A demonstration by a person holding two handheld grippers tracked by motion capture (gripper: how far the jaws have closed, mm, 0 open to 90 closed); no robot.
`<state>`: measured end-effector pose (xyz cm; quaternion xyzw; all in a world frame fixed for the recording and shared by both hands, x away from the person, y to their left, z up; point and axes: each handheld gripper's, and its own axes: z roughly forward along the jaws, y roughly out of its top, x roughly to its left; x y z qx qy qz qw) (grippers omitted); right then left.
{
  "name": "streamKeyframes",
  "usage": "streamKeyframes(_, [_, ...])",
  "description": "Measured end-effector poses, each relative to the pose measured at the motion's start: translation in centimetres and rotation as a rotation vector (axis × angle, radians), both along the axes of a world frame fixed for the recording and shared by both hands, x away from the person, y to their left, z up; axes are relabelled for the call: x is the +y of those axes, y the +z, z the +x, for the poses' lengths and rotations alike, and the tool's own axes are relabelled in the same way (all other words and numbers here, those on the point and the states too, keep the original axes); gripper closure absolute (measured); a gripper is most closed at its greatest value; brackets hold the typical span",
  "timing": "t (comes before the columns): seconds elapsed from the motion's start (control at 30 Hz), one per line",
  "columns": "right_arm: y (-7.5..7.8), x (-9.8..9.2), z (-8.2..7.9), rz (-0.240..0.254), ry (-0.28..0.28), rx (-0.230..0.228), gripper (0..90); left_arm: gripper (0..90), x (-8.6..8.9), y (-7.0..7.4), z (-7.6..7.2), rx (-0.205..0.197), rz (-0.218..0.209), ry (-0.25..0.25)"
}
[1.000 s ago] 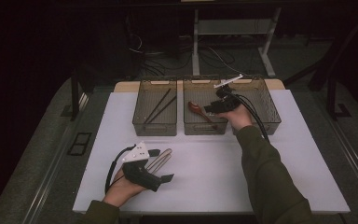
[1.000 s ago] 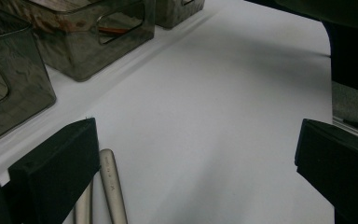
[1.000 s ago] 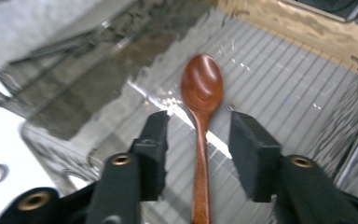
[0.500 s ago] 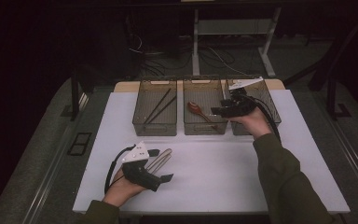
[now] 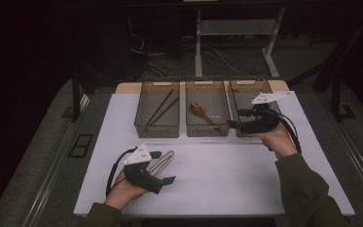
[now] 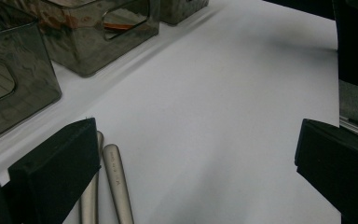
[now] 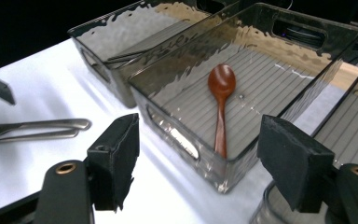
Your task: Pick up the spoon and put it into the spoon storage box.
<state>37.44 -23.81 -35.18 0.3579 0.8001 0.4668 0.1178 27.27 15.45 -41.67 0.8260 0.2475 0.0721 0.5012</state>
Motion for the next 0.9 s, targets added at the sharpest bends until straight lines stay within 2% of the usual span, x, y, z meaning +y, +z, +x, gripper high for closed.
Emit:
streamKeyframes(0.13, [-0.5,-0.7,-1.3,0.023,0.002,0.007,28.5,0.0,0.0,0.0,0.0,0.000,0.000,0.002])
streamKeyframes(0.43, [-2.4,-2.2,-3.8,0.011,0.007,0.001,28.0,0.0,0.1,0.0,-0.1,-0.002,0.006,0.003])
streamKeyframes(0.57, [-3.3,-3.2,-4.9,0.018,-0.017,0.012,27.9,0.0,0.1,0.1,-0.1,-0.005,0.008,0.002])
streamKeyframes(0.9, [-5.5,-5.2,-8.4,0.002,-0.054,-0.008,24.1,0.0,0.1,0.1,-0.2,-0.009,0.011,0.002])
